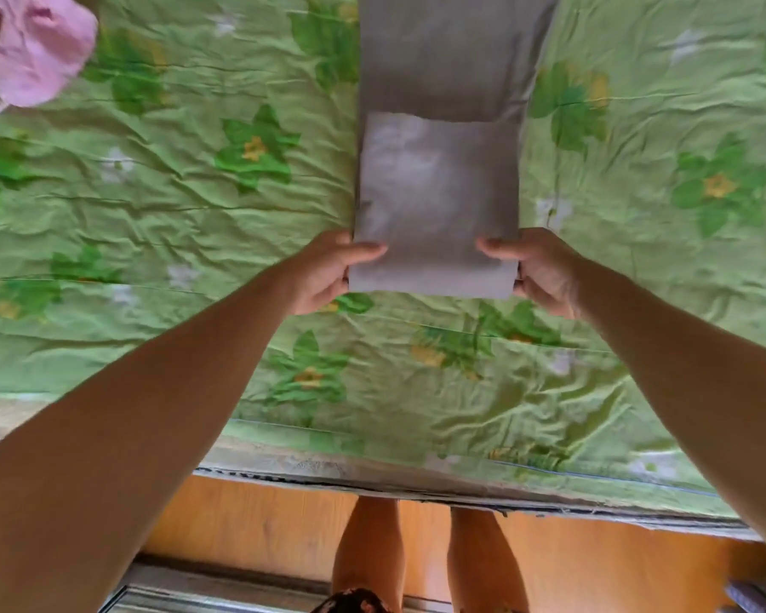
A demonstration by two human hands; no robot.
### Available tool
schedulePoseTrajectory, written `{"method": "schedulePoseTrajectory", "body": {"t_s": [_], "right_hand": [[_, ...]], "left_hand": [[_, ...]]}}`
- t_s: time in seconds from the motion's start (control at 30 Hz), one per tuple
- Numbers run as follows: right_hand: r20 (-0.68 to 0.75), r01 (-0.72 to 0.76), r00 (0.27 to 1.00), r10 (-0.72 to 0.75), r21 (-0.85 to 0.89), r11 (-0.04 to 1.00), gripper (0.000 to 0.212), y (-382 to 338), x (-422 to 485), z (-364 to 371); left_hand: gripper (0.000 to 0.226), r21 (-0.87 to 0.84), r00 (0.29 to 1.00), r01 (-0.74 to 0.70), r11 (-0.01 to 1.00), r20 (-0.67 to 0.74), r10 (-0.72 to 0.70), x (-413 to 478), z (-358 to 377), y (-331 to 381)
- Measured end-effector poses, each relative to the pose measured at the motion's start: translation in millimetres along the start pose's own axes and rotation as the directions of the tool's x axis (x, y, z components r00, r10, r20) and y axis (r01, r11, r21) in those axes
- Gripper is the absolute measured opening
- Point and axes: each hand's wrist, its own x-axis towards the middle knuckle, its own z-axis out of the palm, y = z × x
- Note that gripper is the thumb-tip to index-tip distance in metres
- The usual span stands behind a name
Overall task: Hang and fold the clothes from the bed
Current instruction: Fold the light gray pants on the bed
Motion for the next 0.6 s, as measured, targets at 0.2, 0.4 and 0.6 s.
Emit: {"method": "schedulePoseTrajectory", "body": {"t_s": [0.2, 0.4, 0.6], "right_hand": [[-0.136, 0.429, 0.806, -0.576, -0.535, 0.728, 0.059, 18.6, -23.7, 18.2], [-0.290, 0.612, 0.787, -0.544, 0.266, 0.744, 0.013, -30.3, -26.0, 22.2], [-0.056, 0.122, 0.992, -0.111, 0.260, 0.958, 0.030, 5.0, -15.5, 6.1]], "left_hand": [[0.006, 0.367, 0.862, -0.420, 0.830, -0.125, 0.491, -39.6, 15.5, -33.3], [0.003, 0.162, 0.723, -0.632, 0.758, -0.229, 0.652, -34.7, 21.5, 29.3], [0.010, 0.027, 0.947, -0.215, 0.976, -0.237, 0.216, -20.2, 27.0, -10.9]]}}
